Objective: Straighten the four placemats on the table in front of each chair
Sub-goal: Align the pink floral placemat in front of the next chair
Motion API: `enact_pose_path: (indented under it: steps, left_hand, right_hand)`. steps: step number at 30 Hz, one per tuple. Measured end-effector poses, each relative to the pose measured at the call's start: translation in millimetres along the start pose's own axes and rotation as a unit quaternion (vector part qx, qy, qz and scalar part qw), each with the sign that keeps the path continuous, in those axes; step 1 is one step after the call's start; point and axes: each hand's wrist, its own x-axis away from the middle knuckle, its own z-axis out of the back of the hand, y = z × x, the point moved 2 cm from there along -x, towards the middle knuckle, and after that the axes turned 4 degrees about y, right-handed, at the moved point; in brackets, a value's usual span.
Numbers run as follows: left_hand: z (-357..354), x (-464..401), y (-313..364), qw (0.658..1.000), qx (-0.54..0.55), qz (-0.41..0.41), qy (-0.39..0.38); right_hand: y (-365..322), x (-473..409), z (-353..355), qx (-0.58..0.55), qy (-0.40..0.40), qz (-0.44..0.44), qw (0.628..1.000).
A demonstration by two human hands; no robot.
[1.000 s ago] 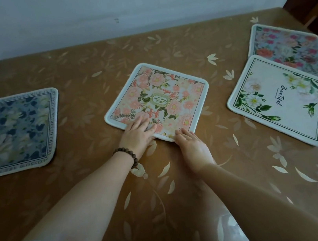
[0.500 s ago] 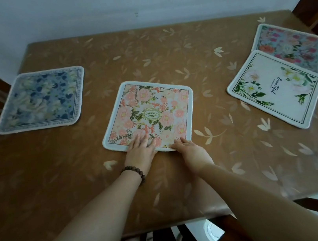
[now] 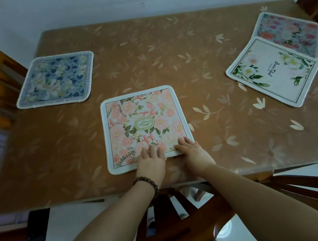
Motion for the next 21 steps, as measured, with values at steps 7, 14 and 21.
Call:
enact_pose_path:
  steps: [7, 14, 21]
  left_hand:
    - [-2.5, -6.1, -61.7, 0.995, 0.087, 0.005, 0.052]
    - [6.2, -68.7, -143.6, 0.993, 0.105, 0.057, 0.025]
    - [23.3, -142.2, -173.6, 0.998, 0.066, 0.004, -0.004]
  right_hand:
    - [-17.7, 4.1, -13.3, 0.048, 0.065, -0.118, 0.990]
    - [-27.9, -2.0, -27.8, 0.049, 0.070, -0.190, 0.978]
    - [-30.8, -5.7, -42.8, 0.056, 0.080, -0.219, 0.971]
